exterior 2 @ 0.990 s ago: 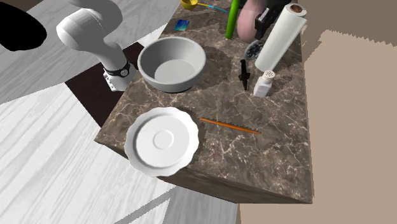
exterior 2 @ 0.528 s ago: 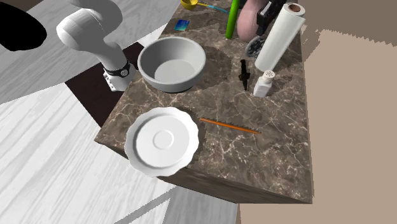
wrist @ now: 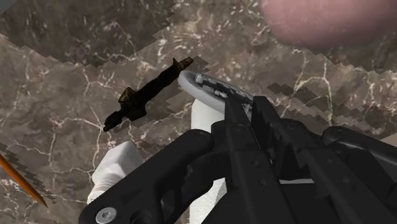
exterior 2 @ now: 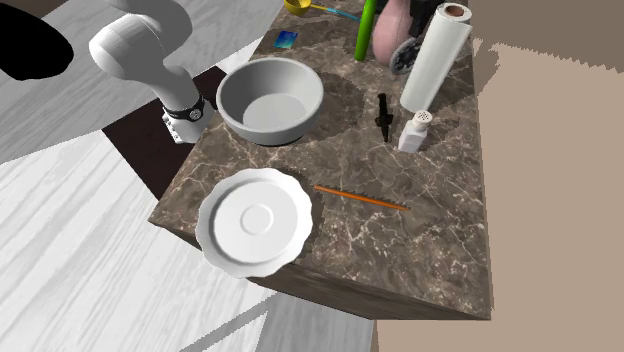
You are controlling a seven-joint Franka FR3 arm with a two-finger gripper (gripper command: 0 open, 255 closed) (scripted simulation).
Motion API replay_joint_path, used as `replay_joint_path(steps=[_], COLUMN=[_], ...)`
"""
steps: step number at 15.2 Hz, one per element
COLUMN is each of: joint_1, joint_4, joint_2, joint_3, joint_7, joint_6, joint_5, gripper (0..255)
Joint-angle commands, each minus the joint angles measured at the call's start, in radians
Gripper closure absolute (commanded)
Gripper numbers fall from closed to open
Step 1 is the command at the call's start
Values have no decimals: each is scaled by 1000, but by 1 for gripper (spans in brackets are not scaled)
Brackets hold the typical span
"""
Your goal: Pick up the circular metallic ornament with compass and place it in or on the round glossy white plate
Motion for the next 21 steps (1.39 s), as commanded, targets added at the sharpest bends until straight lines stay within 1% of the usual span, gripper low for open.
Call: replay_joint_path(steps=[1, 5, 8, 12, 16, 21], joint_1=[8, 23, -51, -134, -203, -278], joint_4=[53, 138, 24, -86, -162, -221], joint_2=[16, 42, -49, -147, -223, -291], joint_3=[0, 0, -13, -40, -78, -132], joint_7=[2, 6, -62, -159, -260, -385], joint_6=[-38, -99, -72, -54, -50, -57], joint_5=[-6, -17, 19, 56, 82, 98], gripper=[255, 255, 255, 255, 255, 255])
